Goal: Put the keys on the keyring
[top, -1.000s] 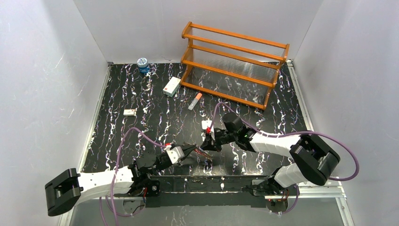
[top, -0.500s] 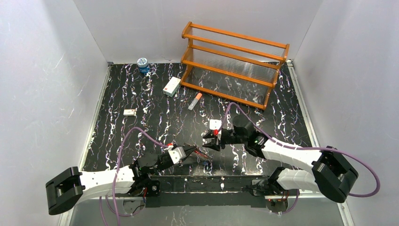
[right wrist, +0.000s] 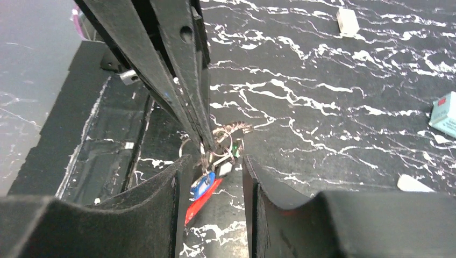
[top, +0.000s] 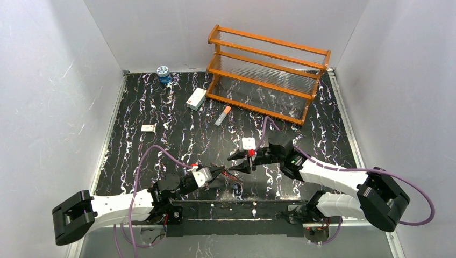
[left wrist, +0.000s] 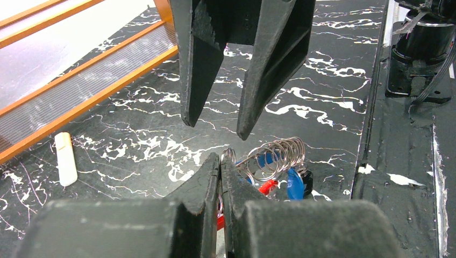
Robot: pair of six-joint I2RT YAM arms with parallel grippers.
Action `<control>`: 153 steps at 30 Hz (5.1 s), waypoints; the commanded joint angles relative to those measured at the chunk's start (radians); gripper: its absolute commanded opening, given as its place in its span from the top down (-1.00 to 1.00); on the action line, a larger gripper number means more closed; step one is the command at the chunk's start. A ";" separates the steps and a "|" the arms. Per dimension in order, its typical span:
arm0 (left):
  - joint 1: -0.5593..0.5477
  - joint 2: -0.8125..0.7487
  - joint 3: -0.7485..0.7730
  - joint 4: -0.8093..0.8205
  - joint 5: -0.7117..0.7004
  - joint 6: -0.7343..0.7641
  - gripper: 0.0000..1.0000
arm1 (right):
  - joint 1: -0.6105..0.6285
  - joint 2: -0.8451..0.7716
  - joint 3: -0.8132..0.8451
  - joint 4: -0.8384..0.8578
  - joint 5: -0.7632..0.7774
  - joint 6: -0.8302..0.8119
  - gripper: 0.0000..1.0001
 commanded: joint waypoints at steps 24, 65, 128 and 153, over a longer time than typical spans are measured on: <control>0.001 -0.026 -0.034 0.054 0.051 0.007 0.93 | -0.001 0.092 0.040 0.046 -0.051 0.005 0.97; 0.001 0.107 0.222 -0.445 -0.040 0.163 0.38 | 0.095 0.310 0.490 -0.728 0.117 -0.184 0.97; 0.001 0.006 -0.006 0.087 -0.135 -0.146 1.00 | -0.082 0.138 0.191 -0.220 -0.100 0.047 0.12; 0.001 -0.029 -0.027 0.101 -0.134 -0.142 1.00 | -0.082 0.219 0.207 -0.225 -0.174 0.032 0.97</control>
